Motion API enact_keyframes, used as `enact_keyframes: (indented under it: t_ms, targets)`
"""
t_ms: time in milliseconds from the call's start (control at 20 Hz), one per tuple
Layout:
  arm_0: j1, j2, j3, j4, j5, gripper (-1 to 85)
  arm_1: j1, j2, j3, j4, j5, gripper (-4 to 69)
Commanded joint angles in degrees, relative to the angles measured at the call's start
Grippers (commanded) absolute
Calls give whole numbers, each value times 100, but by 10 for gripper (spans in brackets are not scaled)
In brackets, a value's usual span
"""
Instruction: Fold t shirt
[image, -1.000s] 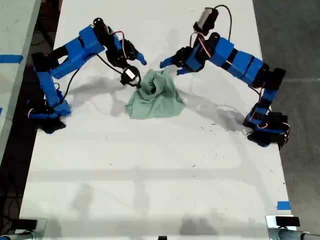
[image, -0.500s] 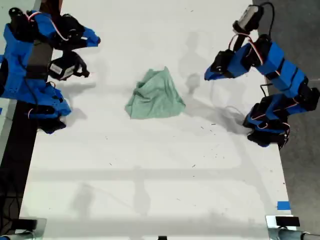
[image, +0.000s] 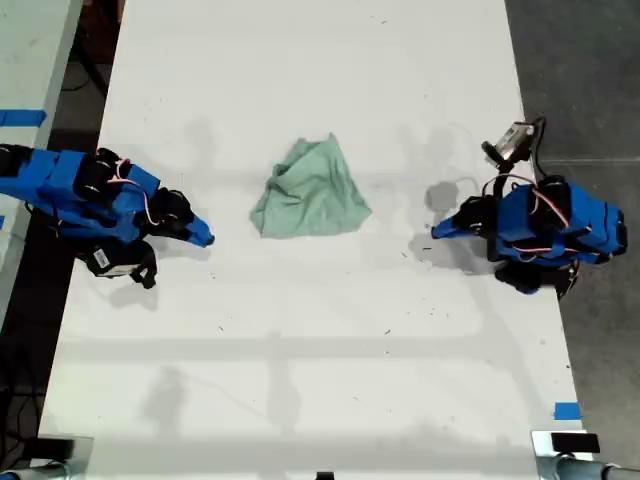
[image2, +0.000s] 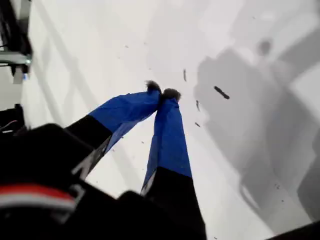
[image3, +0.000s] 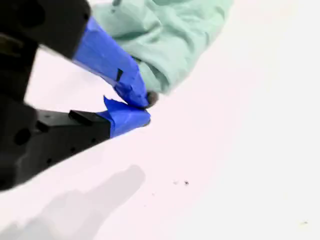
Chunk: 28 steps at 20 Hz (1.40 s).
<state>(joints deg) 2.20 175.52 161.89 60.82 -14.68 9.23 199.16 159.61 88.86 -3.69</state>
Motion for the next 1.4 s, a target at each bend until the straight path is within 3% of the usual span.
enact_keyframes:
  t_ms: [0, 200, 400, 500, 600, 700, 800, 850, 950, 1050, 1350]
  targets:
    - [563, 1389, 1081, 26, -378, -3, -527, 193, 949, -387, 360, 15]
    - [1020, 3041, 1723, 176, -88, -3, -439, 185, 993, -369, 193, 14]
    - [809, 3059, 1758, 88, -554, 2, -562, 185, 1055, -439, 193, 22]
    - [255, 3067, 1784, 132, -62, 105, -483, 185, 1424, -571, -721, 29]
    - [-26, 3067, 1793, 185, 316, 200, -1230, 185, 1494, -633, -677, 65]
    - [-308, 3076, 1811, 255, 1468, 201, -1652, 185, 1459, -650, -396, 64]
    - [-466, 3076, 1802, 264, 1468, 201, -1477, 185, 1521, -686, -1547, 66]
    - [-527, 3076, 1802, 264, 1468, 201, -1301, 185, 1521, -686, -1485, 64]
    - [-589, 3076, 1802, 272, 1468, 201, -694, 185, 1529, -721, -2048, 65]
    - [-598, 3076, 1802, 272, 1468, 201, -272, 185, 1564, -756, -1239, 71]
    - [-589, 3076, 1802, 272, 1468, 201, -519, 185, 1617, -800, -1380, 76]
